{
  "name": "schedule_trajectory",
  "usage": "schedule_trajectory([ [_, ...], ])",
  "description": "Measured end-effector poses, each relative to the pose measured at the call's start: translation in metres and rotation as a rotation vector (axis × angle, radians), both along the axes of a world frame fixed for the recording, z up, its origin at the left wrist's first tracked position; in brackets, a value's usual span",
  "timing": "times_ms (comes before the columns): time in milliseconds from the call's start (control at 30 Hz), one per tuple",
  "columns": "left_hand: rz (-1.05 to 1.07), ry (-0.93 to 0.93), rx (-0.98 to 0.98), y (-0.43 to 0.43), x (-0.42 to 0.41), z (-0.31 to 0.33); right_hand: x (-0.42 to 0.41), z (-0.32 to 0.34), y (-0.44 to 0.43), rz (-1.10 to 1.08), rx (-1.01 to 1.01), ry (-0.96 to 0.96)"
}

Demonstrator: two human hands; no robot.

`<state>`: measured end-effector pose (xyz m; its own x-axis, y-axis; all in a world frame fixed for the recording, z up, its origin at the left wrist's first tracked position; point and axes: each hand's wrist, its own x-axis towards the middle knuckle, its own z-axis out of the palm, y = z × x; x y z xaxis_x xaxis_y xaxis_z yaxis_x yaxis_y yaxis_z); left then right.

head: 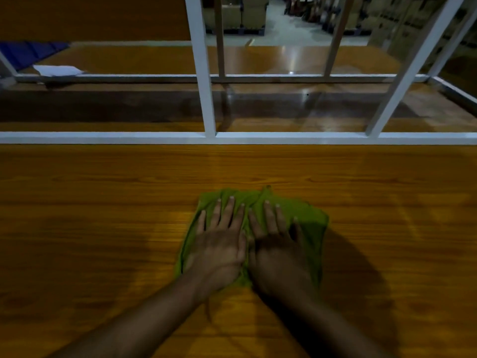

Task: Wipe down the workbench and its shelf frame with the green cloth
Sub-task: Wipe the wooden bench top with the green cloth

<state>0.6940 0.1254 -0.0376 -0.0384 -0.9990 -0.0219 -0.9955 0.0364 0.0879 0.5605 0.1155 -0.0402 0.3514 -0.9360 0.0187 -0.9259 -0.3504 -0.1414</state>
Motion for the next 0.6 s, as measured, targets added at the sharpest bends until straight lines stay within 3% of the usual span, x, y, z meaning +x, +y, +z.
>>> schedule_trajectory([
  [133, 0.045, -0.035, -0.019, -0.060, 0.015, -0.003, 0.018, 0.003, -0.066, 0.002, 0.070, 0.065],
  [333, 0.110, -0.004, -0.010, -0.134, 0.038, -0.001, 0.044, -0.003, -0.147, 0.063, 0.001, 0.058],
  [600, 0.191, 0.021, -0.047, -0.171, 0.044, -0.004, 0.050, 0.000, -0.195, 0.141, 0.044, 0.049],
])
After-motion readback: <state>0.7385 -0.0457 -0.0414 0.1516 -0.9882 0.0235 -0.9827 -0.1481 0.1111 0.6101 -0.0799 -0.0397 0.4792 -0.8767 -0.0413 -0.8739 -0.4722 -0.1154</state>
